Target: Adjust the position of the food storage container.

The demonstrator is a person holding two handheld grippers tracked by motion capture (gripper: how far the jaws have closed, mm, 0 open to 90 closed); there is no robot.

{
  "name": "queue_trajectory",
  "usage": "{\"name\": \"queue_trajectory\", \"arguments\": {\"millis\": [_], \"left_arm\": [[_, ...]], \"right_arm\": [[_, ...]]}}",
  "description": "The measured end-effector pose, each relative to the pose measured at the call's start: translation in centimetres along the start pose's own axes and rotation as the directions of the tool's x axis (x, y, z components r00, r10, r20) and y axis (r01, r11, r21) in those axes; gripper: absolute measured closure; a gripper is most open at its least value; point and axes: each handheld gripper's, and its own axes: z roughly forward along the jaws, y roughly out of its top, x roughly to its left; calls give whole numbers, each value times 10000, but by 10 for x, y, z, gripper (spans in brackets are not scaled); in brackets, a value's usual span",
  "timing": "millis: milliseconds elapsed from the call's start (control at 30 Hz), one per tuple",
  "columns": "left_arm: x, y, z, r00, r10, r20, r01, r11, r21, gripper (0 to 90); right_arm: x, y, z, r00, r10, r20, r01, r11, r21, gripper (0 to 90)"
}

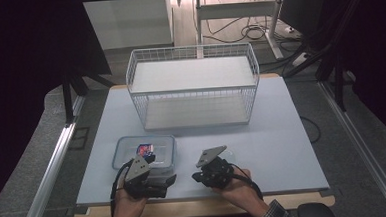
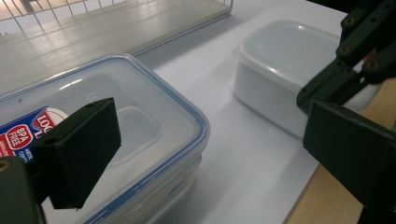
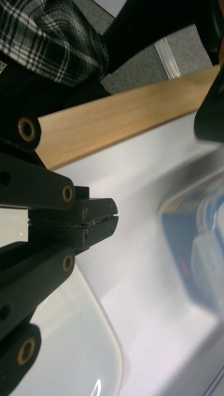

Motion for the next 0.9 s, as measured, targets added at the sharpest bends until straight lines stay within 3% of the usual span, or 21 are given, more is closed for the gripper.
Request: {"name": "queue_trajectory", "arguments": {"millis": [200, 500, 733, 833, 867, 900], "left_arm": [[-1, 0, 1, 10000, 50, 8, -50, 10000, 44, 41], [-2, 0, 2, 10000, 70, 49, -71, 10000, 48, 41], [-1, -1, 1, 9999, 86, -70, -85, 9999, 71, 60], [-2, -1, 1, 9997, 164, -202, -162, 9998, 87, 60], [-2, -1, 1, 9997, 149, -199, -147, 9998, 99, 59], [-1, -1, 1, 9998, 113, -179, -110, 9998, 141, 59]], "right_arm": [[-22, -15, -15, 9965, 654, 513, -650, 9978, -91, 897], [-47, -27, -27, 9861, 1204, 1143, -1191, 9927, -183, 896], [-70, -42, -43, 9638, 1881, 1888, -1842, 9821, -385, 896], [-81, -50, -51, 9486, 2240, 2234, -2185, 9746, -491, 895], [-88, -55, -56, 9373, 2466, 2462, -2393, 9691, -597, 895], [-88, -55, -56, 9373, 2466, 2462, -2393, 9691, -597, 895]]}}
